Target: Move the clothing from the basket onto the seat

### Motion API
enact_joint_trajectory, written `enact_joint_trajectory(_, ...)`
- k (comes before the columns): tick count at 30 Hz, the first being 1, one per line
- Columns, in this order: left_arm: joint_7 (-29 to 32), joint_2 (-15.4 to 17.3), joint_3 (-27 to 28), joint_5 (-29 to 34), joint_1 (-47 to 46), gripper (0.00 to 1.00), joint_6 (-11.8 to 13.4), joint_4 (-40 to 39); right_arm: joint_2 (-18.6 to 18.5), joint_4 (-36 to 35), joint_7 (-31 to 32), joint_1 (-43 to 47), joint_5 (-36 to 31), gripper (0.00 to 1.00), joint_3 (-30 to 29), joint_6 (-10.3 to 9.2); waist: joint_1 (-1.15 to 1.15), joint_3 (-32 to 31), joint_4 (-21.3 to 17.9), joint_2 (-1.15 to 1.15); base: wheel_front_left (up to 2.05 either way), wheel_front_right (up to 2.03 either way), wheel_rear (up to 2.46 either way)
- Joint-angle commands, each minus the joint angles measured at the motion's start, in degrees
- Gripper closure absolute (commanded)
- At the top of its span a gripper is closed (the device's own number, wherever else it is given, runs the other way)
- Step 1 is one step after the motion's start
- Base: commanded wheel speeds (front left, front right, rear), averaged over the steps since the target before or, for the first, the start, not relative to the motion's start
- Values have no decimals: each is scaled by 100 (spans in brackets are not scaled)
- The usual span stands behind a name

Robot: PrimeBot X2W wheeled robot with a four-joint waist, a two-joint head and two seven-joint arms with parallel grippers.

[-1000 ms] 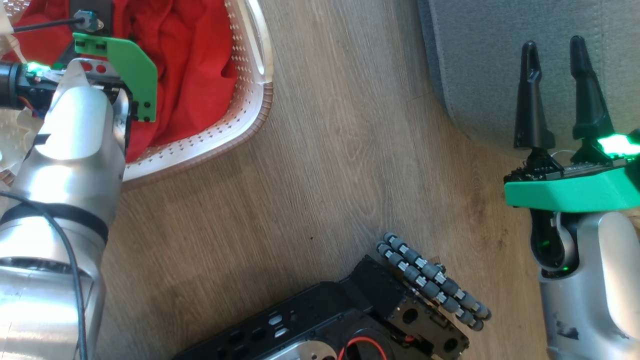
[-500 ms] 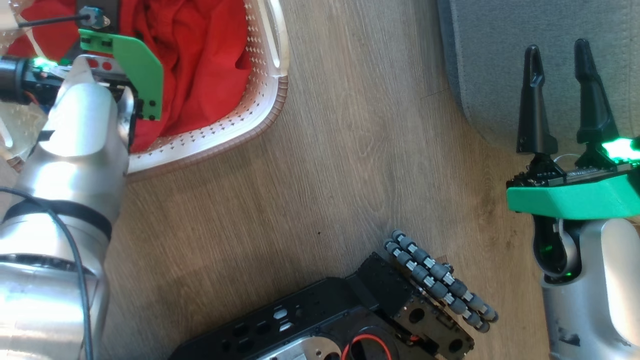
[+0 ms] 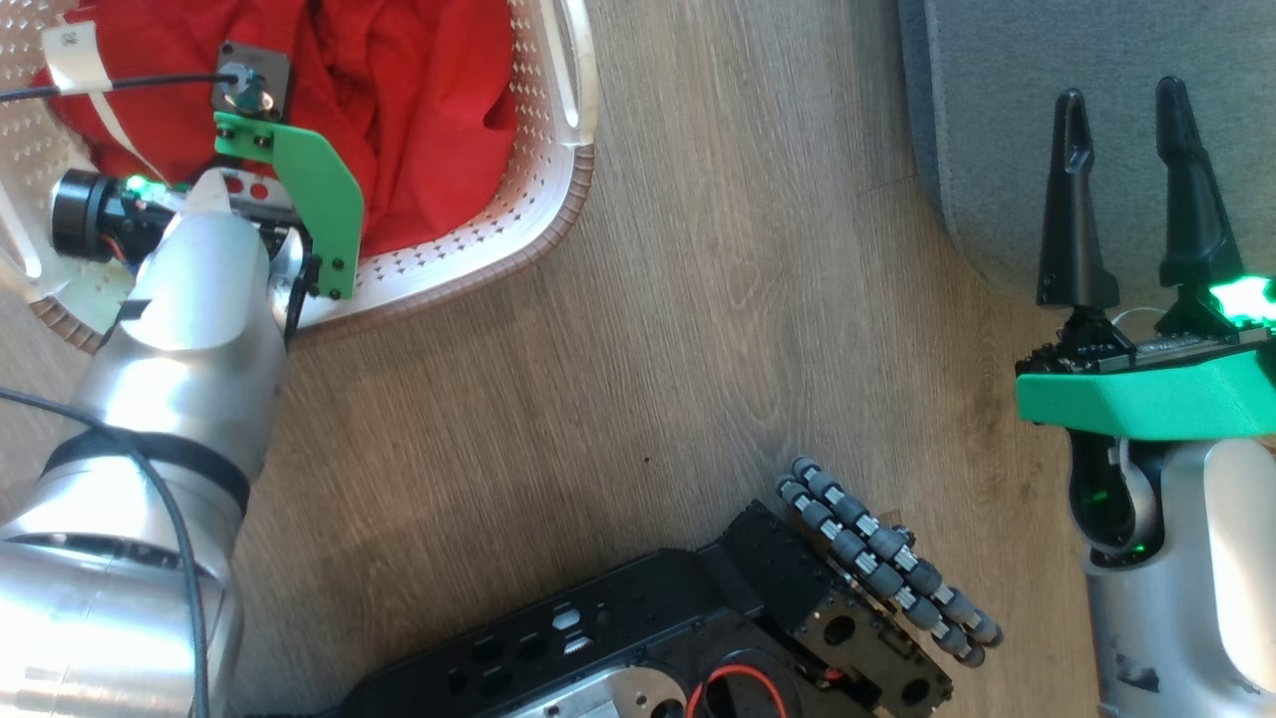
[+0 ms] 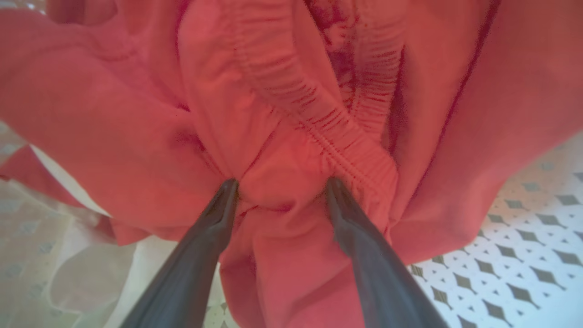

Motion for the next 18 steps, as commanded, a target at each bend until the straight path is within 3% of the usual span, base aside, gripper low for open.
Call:
enact_joint_trajectory(1, 91, 77, 34, -55, 229, 0, 4, -45, -50, -173, -52, 314, -53, 0, 44, -1, 0, 1, 10, 0, 0, 0, 0)
enact_joint_trajectory(18, 480, 177, -312, 43, 310, 0, 30, -42, -50, -257, -52, 380, -163, 0, 66, -1, 0, 22, 85, 0, 0, 0, 0)
